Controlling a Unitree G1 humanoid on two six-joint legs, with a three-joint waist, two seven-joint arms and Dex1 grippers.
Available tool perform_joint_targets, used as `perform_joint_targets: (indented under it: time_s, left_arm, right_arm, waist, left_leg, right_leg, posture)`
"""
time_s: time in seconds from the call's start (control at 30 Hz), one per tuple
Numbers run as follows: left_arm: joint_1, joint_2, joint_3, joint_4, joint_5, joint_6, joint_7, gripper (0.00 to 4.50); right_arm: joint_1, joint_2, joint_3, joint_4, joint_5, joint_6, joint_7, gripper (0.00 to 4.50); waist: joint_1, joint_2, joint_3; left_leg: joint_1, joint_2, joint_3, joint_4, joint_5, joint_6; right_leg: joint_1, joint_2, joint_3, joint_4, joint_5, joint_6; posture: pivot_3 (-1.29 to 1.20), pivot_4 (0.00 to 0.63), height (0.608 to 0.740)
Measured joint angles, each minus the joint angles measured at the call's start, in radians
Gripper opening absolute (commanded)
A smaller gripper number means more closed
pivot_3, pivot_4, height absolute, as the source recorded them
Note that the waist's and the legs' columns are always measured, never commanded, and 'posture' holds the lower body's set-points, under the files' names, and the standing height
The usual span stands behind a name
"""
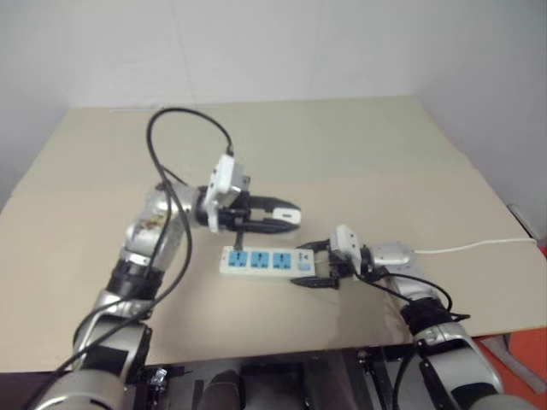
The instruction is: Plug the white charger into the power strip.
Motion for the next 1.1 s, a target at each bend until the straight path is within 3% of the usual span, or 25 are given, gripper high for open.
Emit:
perform_joint_targets:
  time_s: [0.37, 1.1]
  left_arm:
    - [0.101, -0.079, -0.034, -0.006, 0.059, 0.011, 0.075, 1.04]
    - [0.15, -0.065, -0.034, 0.049, 0.125, -0.057, 0.063, 1.04]
  right_arm:
    - [0.0, 0.002, 0.0, 0.001, -0.001, -0.002, -0.001, 3.43]
    - [0.001, 0.003, -0.001, 0.0, -0.002, -0.002, -0.001, 3.43]
  waist:
    - [0.0, 0.0, 0.0]
    - [0.0, 0.0, 0.0]
  left_leg:
    - [0.0, 0.0, 0.0, 0.0, 0.0, 0.0]
    - [0.0, 0.001, 0.001, 0.0, 0.0, -0.001]
  right_leg:
    - [0.0, 0.0, 0.0, 0.0, 0.001, -0.001]
    - [0.0, 0.0, 0.0, -0.001, 0.001, -0.001]
  posture:
    - [0.0, 0.15, 0.74]
    - [0.0, 0.15, 0.74]
